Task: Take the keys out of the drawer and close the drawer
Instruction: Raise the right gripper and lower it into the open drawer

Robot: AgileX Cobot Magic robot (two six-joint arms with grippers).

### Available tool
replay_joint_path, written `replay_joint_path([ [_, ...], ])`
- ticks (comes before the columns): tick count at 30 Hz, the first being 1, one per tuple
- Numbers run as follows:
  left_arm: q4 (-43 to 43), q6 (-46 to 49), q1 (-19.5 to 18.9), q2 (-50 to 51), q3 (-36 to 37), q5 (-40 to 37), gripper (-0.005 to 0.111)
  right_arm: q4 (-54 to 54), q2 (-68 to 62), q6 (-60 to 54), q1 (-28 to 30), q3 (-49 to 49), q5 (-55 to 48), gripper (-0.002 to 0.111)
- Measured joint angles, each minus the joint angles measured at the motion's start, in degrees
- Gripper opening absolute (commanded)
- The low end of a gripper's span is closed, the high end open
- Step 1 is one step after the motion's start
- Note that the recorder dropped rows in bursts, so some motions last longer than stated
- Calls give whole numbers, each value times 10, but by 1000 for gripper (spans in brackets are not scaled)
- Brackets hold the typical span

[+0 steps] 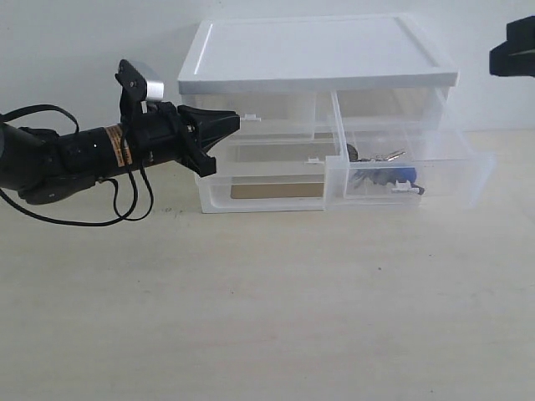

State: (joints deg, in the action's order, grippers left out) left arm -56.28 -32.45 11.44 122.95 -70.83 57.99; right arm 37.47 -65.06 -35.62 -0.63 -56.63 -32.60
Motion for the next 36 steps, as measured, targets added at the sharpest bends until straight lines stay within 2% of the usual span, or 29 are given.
replay_joint_path([
  [4, 0, 0, 0, 0, 0, 0, 4, -137, -23, 90, -9, -44, 5, 34],
  [7, 0, 0, 0, 0, 0, 0, 4, -303, -39, 195, -43, -72, 5, 34],
  [9, 0, 0, 0, 0, 0, 0, 4, -458, -48, 294, -77, -86, -7, 34],
  [11, 0, 0, 0, 0, 0, 0, 4, -621, -60, 419, -110, -96, -42, 34],
  [13, 0, 0, 0, 0, 0, 0, 4, -738, -72, 510, -134, -102, -92, 34],
  [15, 0, 0, 0, 0, 0, 0, 4, -797, -88, 564, -155, -108, -141, 34],
  [17, 0, 0, 0, 0, 0, 0, 4, -775, -105, 569, -168, -120, -163, 36],
  [21, 0, 0, 0, 0, 0, 0, 4, -618, -137, 464, -177, -163, -173, 60],
  [22, 0, 0, 0, 0, 0, 0, 4, -571, -144, 427, -176, -176, -173, 63],
  [26, 0, 0, 0, 0, 0, 0, 4, -474, -175, 336, -182, -227, -172, 63],
  [36, 0, 0, 1, 0, 0, -2, 4, -460, -325, 289, -227, -317, -228, 63],
])
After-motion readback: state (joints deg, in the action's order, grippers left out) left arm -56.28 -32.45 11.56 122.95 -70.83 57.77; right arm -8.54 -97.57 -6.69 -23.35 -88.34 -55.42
